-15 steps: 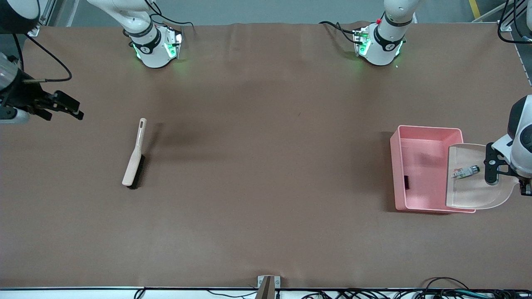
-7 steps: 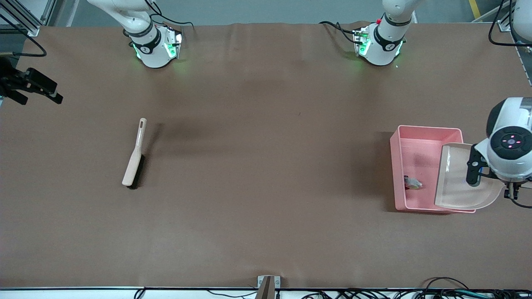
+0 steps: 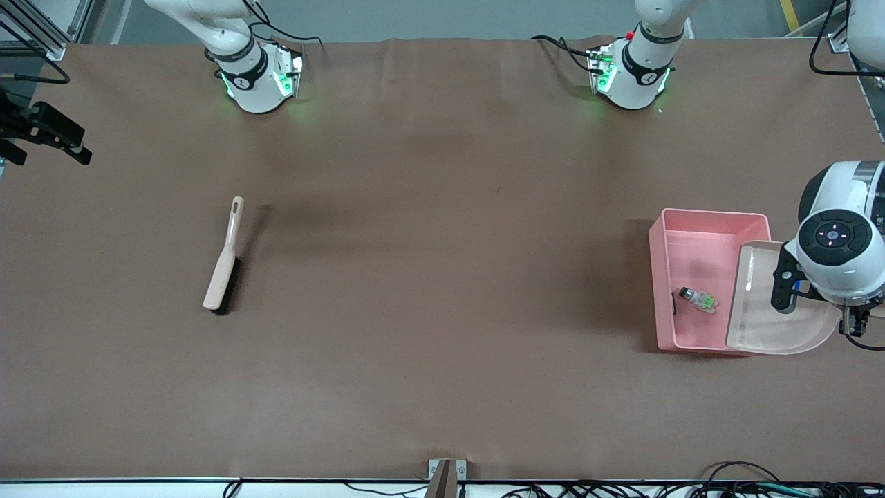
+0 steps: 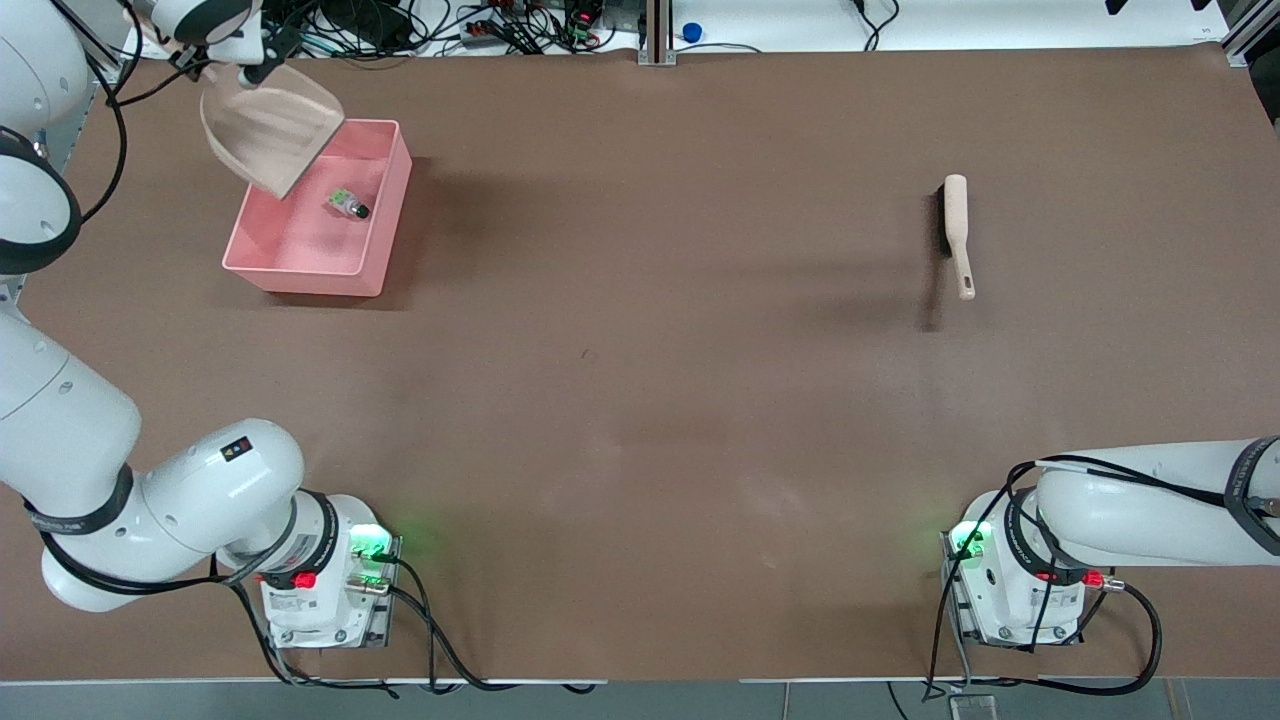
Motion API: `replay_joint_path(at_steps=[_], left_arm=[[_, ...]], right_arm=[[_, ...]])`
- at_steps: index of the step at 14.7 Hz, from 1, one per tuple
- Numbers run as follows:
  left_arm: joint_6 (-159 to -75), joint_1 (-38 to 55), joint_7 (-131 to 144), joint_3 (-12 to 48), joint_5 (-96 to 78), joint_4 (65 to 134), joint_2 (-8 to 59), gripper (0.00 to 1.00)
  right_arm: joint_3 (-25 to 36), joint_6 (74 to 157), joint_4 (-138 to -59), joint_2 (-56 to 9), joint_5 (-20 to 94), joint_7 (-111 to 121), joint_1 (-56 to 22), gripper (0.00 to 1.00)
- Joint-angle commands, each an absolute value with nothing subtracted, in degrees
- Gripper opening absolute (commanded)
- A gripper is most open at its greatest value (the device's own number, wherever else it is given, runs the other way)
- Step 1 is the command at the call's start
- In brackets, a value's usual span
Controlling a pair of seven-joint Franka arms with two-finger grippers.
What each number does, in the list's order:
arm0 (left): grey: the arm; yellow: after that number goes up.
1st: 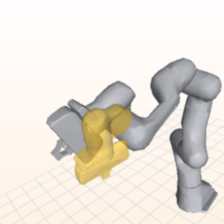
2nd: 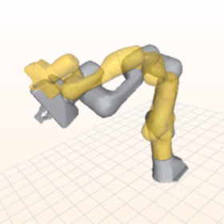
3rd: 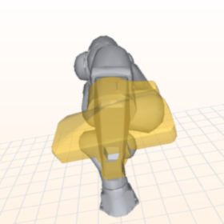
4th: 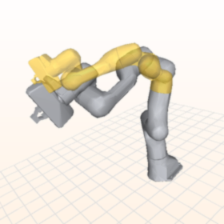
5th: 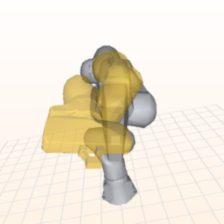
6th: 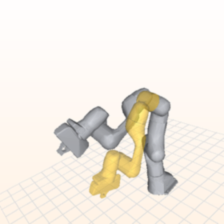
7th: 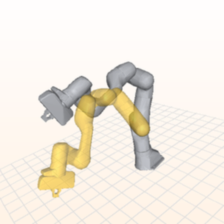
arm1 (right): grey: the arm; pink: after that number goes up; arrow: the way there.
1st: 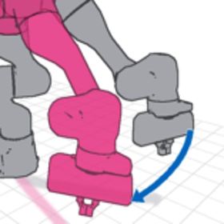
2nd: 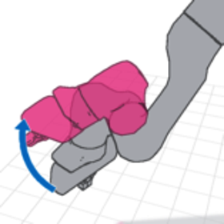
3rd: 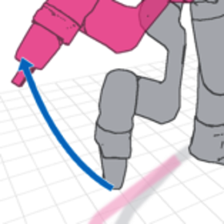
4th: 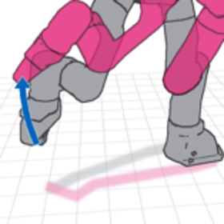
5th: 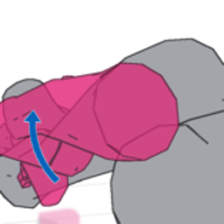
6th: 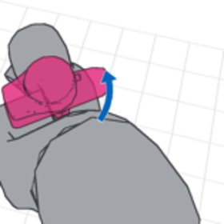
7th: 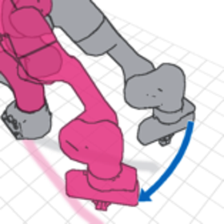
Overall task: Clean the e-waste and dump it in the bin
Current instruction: 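Carry the empty dustpan back toward the table center with the left gripper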
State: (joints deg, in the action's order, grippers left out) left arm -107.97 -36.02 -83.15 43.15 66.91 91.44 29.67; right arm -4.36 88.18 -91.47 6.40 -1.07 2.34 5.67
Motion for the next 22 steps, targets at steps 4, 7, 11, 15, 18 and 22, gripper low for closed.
replay_joint_path(at_steps=[4, 7, 11, 15, 18, 22], left_arm=[[-105.73, -33.41, -72.36, 47.72, 55.13, 84.82, 28.47, 0.11], [-105.82, -29.72, -65.76, 47.72, 52.22, 83.15, 29.44, 0.11], [-106.87, -23.66, -52.60, 47.64, 52.12, 81.13, 32.16, 0.11], [-106.96, -18.21, -36.17, 47.72, 51.94, 81.12, 34.80, 0.11], [-108.18, -13.20, -25.17, 47.72, 51.94, 81.12, 37.96, 0.11], [-111.36, -8.80, -13.48, 47.37, 45.81, 81.38, 42.26, 0.11]], right_arm=[[-3.52, 86.75, -87.71, 3.34, -2.73, 1.75, 6.85, 1.00], [-2.02, 86.04, -88.94, 3.60, -2.46, 2.37, 6.77, 1.00], [-1.93, 85.87, -89.21, 3.69, -1.50, 2.81, 6.68, 1.00], [-1.93, 86.13, -88.51, 3.43, -1.84, 2.99, 7.29, 1.00], [-1.85, 87.09, -88.51, 3.69, -2.11, 2.99, 7.29, 1.00], [-2.02, 87.63, -88.59, 3.78, -1.93, 2.90, 6.86, 1.00]])
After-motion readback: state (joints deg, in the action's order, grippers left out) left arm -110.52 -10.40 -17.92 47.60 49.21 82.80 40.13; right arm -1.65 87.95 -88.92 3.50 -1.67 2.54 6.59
